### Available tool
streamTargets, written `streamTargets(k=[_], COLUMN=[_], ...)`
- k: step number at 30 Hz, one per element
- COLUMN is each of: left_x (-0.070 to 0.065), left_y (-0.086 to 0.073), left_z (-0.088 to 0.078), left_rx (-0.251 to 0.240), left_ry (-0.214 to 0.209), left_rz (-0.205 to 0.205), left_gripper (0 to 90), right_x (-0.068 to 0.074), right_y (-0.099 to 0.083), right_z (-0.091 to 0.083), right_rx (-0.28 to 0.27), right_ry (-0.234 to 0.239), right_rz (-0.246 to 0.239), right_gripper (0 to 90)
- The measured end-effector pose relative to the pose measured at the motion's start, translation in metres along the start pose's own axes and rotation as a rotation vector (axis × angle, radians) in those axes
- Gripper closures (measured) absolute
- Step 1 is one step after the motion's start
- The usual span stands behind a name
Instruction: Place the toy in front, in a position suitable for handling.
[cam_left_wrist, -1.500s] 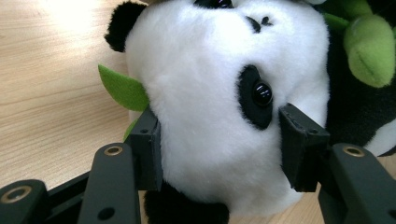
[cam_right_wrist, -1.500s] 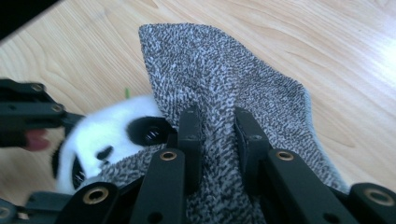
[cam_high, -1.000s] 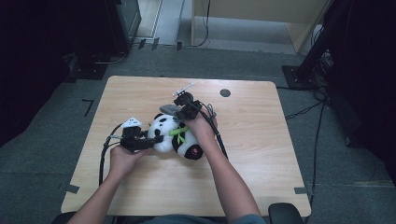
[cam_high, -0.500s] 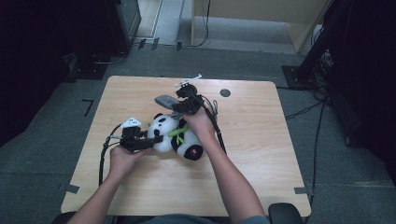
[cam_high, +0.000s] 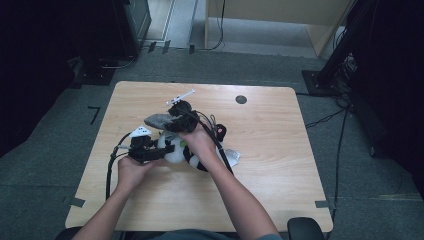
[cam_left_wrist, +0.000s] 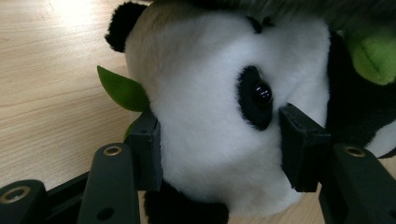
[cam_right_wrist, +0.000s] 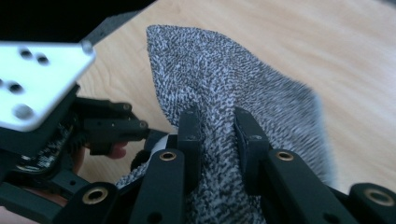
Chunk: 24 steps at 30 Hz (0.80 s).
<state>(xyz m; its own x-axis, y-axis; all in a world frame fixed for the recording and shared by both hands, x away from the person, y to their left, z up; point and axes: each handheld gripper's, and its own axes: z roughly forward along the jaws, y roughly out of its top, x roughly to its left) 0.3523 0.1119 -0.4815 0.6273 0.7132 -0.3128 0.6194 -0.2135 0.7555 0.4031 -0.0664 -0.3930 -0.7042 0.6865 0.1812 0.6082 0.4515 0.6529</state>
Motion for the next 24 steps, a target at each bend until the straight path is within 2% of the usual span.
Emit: streamTargets(k=[4,5,7,8,13,14,17,19,22,24], left_x=[0.001,0.001,0.0,0.0,0.0,0.0,0.001,0.001,0.001,0.001], left_y=[0.0,0.0,0.0,0.0,0.001,0.001,0.001,0.001,0.001,0.001], left_z=[0.0,0.0,0.0,0.0,0.001,0.001,0.001,0.001,0.001,0.001], left_rx=[0.006,0.005,0.005,0.005,0.004,0.004,0.008,0.01,0.009,0.007], left_ry=[0.005,0.005,0.008,0.01,0.009,0.009,0.006,0.007,0.008,0.008], left_rz=[-0.001,0.001,0.0,-0.004,-0.006,-0.006,-0.011,-0.014,-0.019,-0.019], left_gripper=[42.3,42.3,42.3,42.3,42.4,42.4,42.5,42.4,42.5,42.5], right_x=[0.0,-0.001,-0.005,-0.007,-0.014,-0.017,-0.028,-0.034,-0.039,-0.042], right_y=[-0.007,-0.009,-0.009,-0.009,-0.011,-0.012,-0.013,-0.015,-0.015,-0.014], right_z=[0.01,0.011,0.01,0.01,0.009,0.008,0.009,0.012,0.013,0.014], right_rx=[0.003,-0.005,-0.003,0.0,0.003,0.005,0.005,0.019,0.022,0.035], right_ry=[0.005,0.004,0.019,0.014,-0.043,-0.056,-0.028,-0.096,-0.087,-0.098], right_rz=[-0.014,-0.042,-0.022,-0.014,-0.043,-0.042,0.013,-0.004,0.023,0.027], right_gripper=[75.4,75.0,74.3,74.6,75.3,75.4,76.0,76.2,76.3,76.4])
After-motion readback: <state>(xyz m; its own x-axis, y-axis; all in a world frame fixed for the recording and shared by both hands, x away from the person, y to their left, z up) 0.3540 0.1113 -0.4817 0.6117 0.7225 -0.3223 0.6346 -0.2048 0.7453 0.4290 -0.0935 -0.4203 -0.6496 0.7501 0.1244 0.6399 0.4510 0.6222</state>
